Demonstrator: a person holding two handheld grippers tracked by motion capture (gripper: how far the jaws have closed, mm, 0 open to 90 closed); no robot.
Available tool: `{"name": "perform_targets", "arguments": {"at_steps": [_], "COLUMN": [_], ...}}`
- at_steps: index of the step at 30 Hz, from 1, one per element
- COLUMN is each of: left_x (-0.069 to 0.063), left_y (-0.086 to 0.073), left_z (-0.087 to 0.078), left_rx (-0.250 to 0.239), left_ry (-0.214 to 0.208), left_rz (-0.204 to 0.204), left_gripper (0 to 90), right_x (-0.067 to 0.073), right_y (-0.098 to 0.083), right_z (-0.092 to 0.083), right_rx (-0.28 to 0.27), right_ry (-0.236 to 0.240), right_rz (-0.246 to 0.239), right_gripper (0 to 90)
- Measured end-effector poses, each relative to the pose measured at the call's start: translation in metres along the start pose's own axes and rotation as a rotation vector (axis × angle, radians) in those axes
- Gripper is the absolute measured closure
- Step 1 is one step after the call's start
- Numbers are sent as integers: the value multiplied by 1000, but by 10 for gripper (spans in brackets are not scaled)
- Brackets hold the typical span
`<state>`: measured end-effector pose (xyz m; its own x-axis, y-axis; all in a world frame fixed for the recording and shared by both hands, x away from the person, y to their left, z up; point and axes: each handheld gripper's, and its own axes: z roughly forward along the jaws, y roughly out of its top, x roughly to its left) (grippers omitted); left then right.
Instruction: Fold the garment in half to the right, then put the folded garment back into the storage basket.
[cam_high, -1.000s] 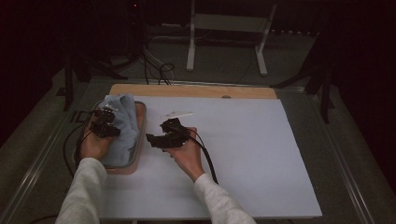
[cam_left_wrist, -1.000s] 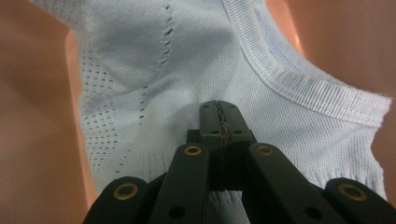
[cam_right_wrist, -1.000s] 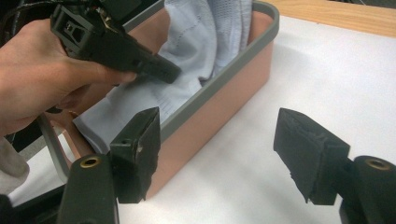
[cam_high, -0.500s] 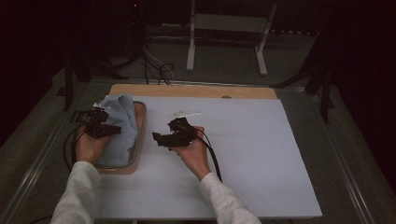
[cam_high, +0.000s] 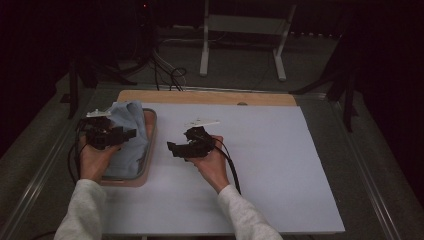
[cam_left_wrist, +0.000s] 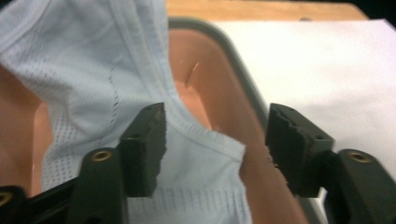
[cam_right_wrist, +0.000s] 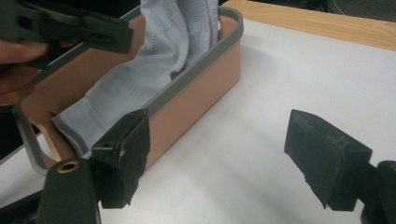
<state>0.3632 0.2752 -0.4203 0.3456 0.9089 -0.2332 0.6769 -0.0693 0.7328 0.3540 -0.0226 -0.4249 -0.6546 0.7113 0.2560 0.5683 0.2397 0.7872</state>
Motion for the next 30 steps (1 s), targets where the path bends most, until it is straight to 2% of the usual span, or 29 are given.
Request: {"name": "perform_targets", "arguments": {"at_steps": [2,8,16,24,30], "left_x": [-3,-14,-35,-54,-66], "left_y": [0,0,-6,-9,-13], "left_z": [-3,-9,-13,-11,-7], "left_rx": [-19,-79,-130,-137,-134], "left_ry": [7,-10,-46,-80,-72], "left_rz": [3,7,33,72,114], "left_gripper": [323,188,117,24,5], "right_x": [-1,-3,-8,-13,-19], "right_y": [0,-2,-4,-7,-10], "right_z": [-1,-3,-6,-10,-13], "right_rx": [-2,-7,-10,-14,-21], "right_ry": [0,-3,-16,-25,-32], "right_rz": [1,-7,-14,-16,-20], "right_gripper": [220,206,201,196,185]}}
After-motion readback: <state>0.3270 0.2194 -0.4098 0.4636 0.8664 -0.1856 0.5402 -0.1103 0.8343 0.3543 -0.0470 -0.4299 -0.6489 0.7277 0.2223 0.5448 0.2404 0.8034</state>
